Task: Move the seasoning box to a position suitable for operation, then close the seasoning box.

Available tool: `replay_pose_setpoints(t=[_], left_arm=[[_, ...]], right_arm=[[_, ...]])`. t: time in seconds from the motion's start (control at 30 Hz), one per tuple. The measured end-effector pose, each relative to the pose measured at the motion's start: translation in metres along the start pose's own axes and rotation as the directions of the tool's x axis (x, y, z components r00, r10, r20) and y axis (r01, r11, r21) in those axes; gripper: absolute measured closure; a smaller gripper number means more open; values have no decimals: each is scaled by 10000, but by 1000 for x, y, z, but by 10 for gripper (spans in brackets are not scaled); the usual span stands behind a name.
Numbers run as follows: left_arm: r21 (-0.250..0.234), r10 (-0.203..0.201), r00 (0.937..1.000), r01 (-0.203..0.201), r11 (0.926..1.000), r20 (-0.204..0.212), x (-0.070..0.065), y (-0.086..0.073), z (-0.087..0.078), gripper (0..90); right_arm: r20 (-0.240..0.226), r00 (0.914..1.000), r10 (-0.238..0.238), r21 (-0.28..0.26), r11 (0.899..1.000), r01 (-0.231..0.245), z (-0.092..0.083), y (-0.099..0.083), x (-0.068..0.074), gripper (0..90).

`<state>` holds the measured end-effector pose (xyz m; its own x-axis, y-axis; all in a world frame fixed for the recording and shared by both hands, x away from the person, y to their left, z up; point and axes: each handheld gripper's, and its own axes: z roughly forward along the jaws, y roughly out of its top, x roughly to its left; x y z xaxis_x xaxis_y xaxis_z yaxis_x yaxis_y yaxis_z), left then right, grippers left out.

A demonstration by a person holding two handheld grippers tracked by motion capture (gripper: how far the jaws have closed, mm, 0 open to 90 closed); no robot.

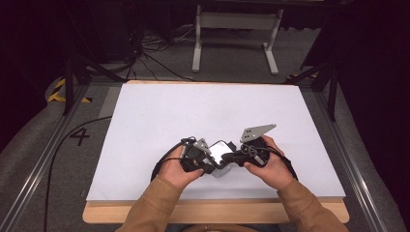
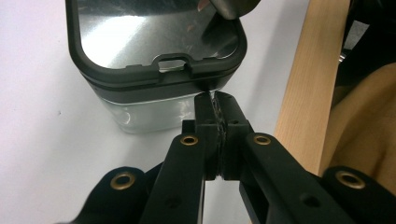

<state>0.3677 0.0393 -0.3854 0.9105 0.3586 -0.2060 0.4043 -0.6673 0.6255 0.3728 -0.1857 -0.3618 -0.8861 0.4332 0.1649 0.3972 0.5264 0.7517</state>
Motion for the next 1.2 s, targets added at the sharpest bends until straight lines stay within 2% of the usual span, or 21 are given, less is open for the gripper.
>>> replay_pose_setpoints(t=[0.1,0.2,0.37,0.43,0.47,0.5,0.57,0.6,0.73,0.83,0.87,0.97,1.0,1.2], left_arm=[[9,43,10000,-43,10000,-34,0,0,-9,818],[-561,-81,9987,52,9984,-512,4,1,-29,810],[-1516,-657,9927,499,9872,-1012,15,-5,-58,803],[-1914,-1071,9855,806,9782,-1319,21,-9,-69,796],[-1914,-1071,9855,806,9782,-1319,21,-9,-69,791],[-2194,-1343,9800,1000,9705,-1470,25,-12,-76,791],[-2623,-1681,9744,1248,9569,-1496,29,-16,-83,785],[-2750,-1795,9709,1311,9525,-1588,31,-18,-87,783],[-3300,-2344,9576,1696,9286,-1674,36,-24,-97,782],[-3396,-2374,9565,1694,9252,-1696,40,-27,-101,782],[-3414,-2458,9542,1769,9231,-1703,40,-28,-101,782],[-3375,-2452,9545,1774,9245,-1700,40,-29,-102,783],[-3396,-2529,9525,1844,9223,-1696,40,-29,-102,783],[-3300,-2602,9501,1933,9240,-1720,39,-33,-101,784]], right_arm=[[104,9999,15,-407,9992,-11,-8,1,-1,900],[450,9987,230,-851,9962,-191,-19,-1,-6,900],[950,9919,840,-1057,9916,-739,-38,-10,-19,900],[882,9930,785,-959,9929,-700,-44,-11,-20,900],[882,9930,785,-959,9929,-700,-44,-11,-20,900],[907,9931,738,-953,9933,-651,-45,-12,-19,900],[875,9941,642,-793,9952,-573,-47,-13,-17,900],[865,9945,588,-664,9964,-532,-46,-14,-16,900],[1109,9924,537,86,9985,-550,-41,-19,-21,900],[1312,9893,636,337,9971,-686,-37,-25,-28,900],[1405,9873,736,385,9961,-797,-35,-27,-32,900],[1341,9866,929,518,9936,-1006,-29,-31,-39,900],[1292,9872,940,579,9931,-1022,-26,-32,-41,900],[1190,9894,836,851,9919,-941,-7,-34,-48,900]])
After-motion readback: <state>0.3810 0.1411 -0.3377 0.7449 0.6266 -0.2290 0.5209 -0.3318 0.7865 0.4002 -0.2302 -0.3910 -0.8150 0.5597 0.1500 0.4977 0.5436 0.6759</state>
